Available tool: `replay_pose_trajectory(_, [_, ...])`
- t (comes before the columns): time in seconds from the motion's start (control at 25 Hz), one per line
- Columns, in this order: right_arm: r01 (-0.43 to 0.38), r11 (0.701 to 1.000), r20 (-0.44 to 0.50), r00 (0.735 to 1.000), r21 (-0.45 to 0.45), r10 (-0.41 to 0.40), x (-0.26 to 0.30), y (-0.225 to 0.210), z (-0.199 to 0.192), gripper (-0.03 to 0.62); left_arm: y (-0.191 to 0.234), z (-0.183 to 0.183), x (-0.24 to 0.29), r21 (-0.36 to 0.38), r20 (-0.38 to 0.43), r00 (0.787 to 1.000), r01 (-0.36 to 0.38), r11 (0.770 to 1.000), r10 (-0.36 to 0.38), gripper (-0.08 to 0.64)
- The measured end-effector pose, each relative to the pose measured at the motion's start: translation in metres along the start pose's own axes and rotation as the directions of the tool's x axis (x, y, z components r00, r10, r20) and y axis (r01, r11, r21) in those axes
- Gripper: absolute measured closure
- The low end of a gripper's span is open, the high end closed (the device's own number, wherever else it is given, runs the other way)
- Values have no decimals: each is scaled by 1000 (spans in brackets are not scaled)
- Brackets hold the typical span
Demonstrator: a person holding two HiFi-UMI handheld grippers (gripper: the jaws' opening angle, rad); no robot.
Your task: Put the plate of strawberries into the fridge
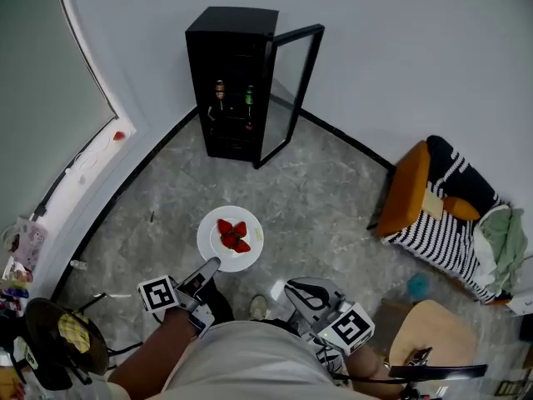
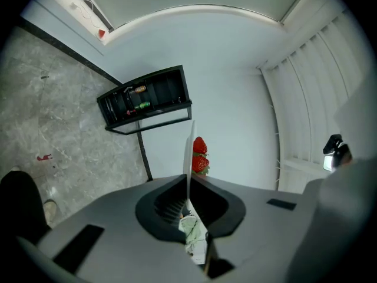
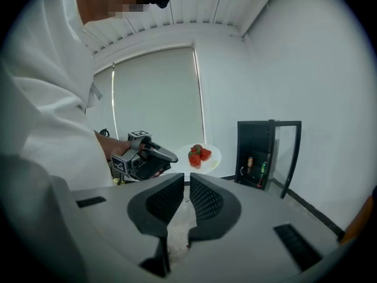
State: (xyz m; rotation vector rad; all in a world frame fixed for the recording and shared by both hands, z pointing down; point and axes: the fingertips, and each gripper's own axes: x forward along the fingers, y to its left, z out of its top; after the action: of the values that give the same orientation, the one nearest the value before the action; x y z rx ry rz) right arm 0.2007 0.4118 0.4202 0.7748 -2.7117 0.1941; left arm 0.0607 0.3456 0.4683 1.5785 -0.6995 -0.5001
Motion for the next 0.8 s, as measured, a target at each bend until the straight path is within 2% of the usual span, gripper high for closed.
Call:
replay_pose_trajectory(0.08, [5,1000,22,1000,15,-5,0,-12,1,562,3,4,12,1,-1,1000,-12,1000,12,536])
replay_pose_trajectory(0.2, [3,1000,29,1000,17,-4,11,-30,1,487,6,18,31,4,5,1000,-23,1000,23,536])
replay_pose_trajectory(0.36, [7,1000,38,999,-17,-6,35,-62,17,483,10,54,58,2,28,999,-17,1000,17,535])
replay_pose_trajectory(0.6, [46,999,3,999,-9,-46,91,-130,39,485,27,136,108,15,39,999,-13,1000,13,535])
replay_pose_trajectory(0.72, [52,999,2,999,8,-52,128,-163,59,485,25,188,139,-5,46,999,10,1000,-10,535])
replay_pose_trajectory(0.8, [66,998,-3,998,22,-66,153,-187,72,485,34,224,153,43,32,999,-22,999,20,535])
